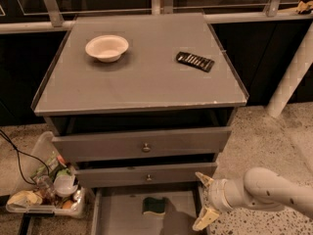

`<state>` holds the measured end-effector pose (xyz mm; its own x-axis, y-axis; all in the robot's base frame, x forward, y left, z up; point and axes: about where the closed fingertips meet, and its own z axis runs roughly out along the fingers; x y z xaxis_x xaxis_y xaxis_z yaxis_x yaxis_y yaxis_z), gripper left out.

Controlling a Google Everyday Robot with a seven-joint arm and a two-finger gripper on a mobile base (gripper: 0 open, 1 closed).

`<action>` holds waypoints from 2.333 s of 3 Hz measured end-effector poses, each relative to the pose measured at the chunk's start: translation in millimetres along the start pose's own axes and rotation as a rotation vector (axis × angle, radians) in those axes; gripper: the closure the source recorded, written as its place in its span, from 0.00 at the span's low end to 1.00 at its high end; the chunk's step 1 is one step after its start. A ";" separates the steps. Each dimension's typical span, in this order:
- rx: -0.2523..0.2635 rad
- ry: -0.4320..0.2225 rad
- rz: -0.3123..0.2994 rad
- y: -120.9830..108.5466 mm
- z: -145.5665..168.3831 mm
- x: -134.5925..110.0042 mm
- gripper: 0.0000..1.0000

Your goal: Pick sponge from bottom drawer and place on counter

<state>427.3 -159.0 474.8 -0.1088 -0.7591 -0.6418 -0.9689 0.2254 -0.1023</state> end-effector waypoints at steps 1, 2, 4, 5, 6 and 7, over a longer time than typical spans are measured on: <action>-0.032 -0.059 -0.003 1.2 32.0 23.6 0.00; -0.052 -0.104 0.030 -3.7 69.6 40.2 0.00; -0.057 -0.119 0.046 -3.7 85.5 48.4 0.00; -0.057 -0.136 0.068 -9.4 117.4 70.2 0.00; -0.063 -0.162 0.078 -11.6 154.7 92.5 0.00; -0.079 -0.212 0.080 -10.7 196.8 107.4 0.00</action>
Offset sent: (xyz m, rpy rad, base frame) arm 0.0313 0.0161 -0.1127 0.1574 0.0472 0.0117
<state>469.7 -122.8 257.4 -0.1453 -0.5939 -0.7913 -0.9743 0.2251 0.0100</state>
